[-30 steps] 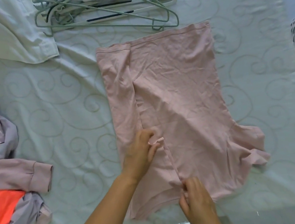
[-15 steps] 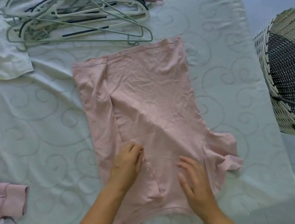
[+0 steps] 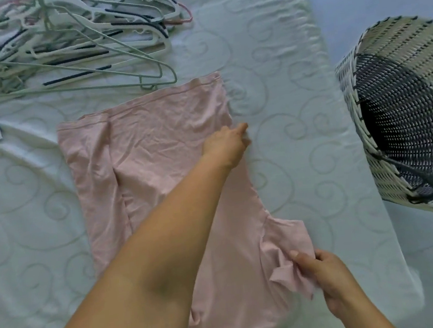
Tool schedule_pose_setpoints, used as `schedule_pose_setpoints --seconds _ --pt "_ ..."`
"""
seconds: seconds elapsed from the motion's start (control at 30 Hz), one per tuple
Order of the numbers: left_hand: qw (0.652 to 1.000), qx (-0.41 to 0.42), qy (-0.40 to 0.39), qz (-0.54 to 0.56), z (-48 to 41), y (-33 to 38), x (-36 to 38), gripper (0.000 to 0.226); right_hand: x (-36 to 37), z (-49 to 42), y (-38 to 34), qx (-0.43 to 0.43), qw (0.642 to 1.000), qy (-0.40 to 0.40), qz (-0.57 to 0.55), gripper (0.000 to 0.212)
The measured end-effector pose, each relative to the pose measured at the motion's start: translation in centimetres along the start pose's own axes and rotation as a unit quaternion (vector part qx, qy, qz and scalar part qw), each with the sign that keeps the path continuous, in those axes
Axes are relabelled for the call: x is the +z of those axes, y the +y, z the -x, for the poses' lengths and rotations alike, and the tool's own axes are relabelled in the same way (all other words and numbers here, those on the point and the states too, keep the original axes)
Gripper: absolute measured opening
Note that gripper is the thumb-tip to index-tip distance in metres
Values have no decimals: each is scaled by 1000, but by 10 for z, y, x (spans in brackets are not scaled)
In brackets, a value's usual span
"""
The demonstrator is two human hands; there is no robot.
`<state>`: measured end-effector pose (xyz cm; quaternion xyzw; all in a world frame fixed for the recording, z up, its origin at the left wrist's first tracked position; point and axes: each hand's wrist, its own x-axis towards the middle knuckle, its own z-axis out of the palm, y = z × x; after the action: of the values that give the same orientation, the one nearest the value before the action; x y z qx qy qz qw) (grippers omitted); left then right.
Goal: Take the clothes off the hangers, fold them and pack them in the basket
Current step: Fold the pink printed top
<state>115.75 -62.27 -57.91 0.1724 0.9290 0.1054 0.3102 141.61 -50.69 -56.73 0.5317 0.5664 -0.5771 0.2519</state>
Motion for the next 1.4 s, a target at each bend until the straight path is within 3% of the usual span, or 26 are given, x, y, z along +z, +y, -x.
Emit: schedule_pose_setpoints --seconds 0.1,0.17,0.23,0.3,0.33,0.4,0.43,0.47,0.5,0.53,0.6,0.63,0.67,0.73,0.83,0.87,0.9,1.03,1.17,1.3,1.4 --pt "996 -16 56 66 -3 -6 -10 29 -1 21 -15 -109 994 -3 12 11" --pt "969 -33 115 216 4 -19 -14 17 3 45 -28 -202 974 -59 88 20" --pt "894 -54 180 407 23 -36 -19 26 16 63 -32 -277 939 -133 154 30" --pt "822 -63 230 517 52 -62 -20 29 32 77 -28 -318 886 -230 248 45" --pt "796 -76 241 550 66 -78 -18 28 59 73 -3 -264 871 -270 315 54" --pt "755 -111 234 602 92 -114 -11 22 76 40 63 -286 850 -140 419 93" --pt "748 -127 220 613 102 -131 -7 18 95 40 96 -329 831 -137 427 108" --pt "741 -140 203 624 112 -146 -1 15 106 43 109 -328 811 -208 438 101" --pt "732 -152 192 635 121 -157 5 13 112 50 89 -268 804 -286 448 77" --pt "718 -162 190 649 128 -164 11 11 125 66 57 -249 791 -305 469 53" --pt "692 -172 209 669 146 -170 20 12 136 68 17 -295 791 -275 460 30" --pt "697 -174 226 658 157 -170 25 14 138 59 7 -309 781 -236 489 21" --pt "711 -174 241 638 168 -170 34 17 144 56 -5 -325 793 -203 474 16" --pt "758 -165 248 580 194 -161 53 16 152 43 -25 -363 803 -158 446 14" --pt "878 -63 219 422 233 -142 83 22 163 25 -56 -302 896 -136 295 14" --pt "910 -23 209 358 242 -137 93 26 166 26 -61 -282 915 -141 252 19" --pt "921 -14 208 329 249 -135 100 29 167 25 -57 -264 923 -149 238 21" --pt "885 -169 250 354 260 -136 116 41 155 32 -23 -201 952 -121 197 20" --pt "859 -327 135 370 260 -140 112 31 138 52 10 -123 971 -145 143 21" --pt "877 -280 156 357 264 -129 124 25 150 50 9 -108 962 -203 146 22" --pt "848 -320 187 379 253 -131 129 12 160 39 2 -52 974 -212 66 21"
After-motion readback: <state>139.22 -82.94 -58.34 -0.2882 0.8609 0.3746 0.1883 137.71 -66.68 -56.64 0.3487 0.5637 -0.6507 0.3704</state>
